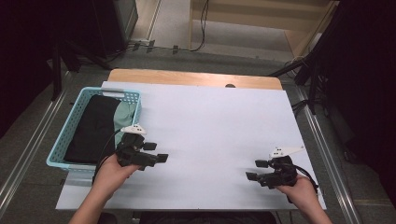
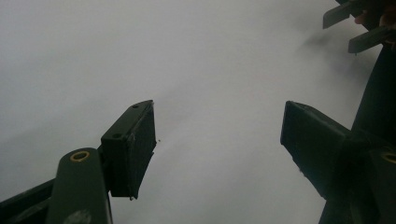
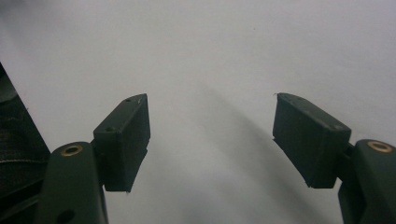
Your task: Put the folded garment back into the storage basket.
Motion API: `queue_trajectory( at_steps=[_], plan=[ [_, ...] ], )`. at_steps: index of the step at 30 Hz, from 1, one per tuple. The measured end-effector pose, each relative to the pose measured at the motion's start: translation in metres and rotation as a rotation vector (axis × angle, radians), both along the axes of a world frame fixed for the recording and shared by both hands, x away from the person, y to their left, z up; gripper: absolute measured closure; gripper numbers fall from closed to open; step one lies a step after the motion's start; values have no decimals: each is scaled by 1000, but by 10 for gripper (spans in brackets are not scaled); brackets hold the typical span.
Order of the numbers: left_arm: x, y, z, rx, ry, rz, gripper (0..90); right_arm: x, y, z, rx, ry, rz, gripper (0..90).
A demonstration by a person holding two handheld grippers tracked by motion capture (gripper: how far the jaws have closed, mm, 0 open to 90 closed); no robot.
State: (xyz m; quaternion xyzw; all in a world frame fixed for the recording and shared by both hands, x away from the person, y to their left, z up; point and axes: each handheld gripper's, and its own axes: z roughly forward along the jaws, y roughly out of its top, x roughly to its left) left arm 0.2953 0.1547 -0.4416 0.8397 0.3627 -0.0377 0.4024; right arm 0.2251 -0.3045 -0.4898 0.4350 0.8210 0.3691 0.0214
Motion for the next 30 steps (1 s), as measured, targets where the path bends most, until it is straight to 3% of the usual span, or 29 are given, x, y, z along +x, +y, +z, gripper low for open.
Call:
queue_trajectory(
  at_steps=[9, 30],
  plan=[
    [-2, 5, -6, -32, -2, -4, 279, 1, 1, -1, -3, 2, 4, 261],
    [-2, 1, -8, -5, -22, -19, 278, 3, 1, -2, -6, 3, 1, 251]
  ],
)
